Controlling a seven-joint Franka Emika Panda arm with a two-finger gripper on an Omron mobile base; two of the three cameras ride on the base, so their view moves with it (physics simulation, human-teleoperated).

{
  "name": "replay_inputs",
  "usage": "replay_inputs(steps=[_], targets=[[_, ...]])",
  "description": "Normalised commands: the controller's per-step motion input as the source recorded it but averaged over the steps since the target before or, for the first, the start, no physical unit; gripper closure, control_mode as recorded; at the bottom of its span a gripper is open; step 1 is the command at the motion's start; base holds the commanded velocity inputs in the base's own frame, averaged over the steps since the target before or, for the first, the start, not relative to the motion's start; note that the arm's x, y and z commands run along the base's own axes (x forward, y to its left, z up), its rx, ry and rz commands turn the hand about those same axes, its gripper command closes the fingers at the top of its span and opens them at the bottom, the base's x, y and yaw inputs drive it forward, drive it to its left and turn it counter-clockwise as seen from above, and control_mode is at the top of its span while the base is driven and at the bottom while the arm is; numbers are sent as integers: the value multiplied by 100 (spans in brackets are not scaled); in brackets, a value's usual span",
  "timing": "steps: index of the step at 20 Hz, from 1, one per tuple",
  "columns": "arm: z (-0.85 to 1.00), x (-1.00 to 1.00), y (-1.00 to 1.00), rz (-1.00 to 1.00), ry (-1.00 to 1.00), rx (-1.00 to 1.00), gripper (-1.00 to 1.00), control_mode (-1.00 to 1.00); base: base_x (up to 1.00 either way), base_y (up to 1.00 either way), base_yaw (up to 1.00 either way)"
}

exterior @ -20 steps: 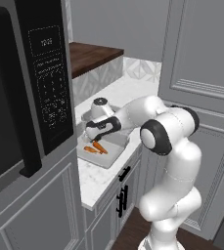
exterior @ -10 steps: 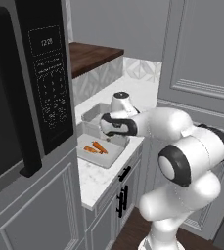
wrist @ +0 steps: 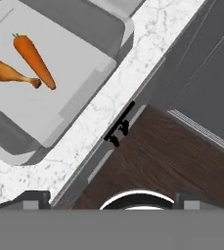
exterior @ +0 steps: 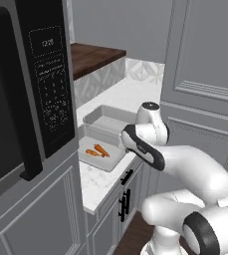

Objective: Place one carrot and one chicken drumstick in each tupperware on the nearby counter, to pack two identical lunches.

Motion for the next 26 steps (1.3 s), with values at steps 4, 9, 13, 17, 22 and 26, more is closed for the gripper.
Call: replay_inputs(steps=[4, 9, 13, 17, 22, 26], targets=[[76, -56, -5, -22, -3, 0, -100, -100, 0, 0, 0], [64, -99, -7, -1, 0, 2, -100, -100, 0, 0, 0], [70, -88, -17, 13, 0, 0, -100, -100, 0, 0, 0], [63, -29, -27, 7, -1, 0, -100, -100, 0, 0, 0], [13, -37, 0, 0, -4, 0, -100, -100, 0, 0, 0], [0, -21, 0, 0, 0, 0, -100, -100, 0, 0, 0]])
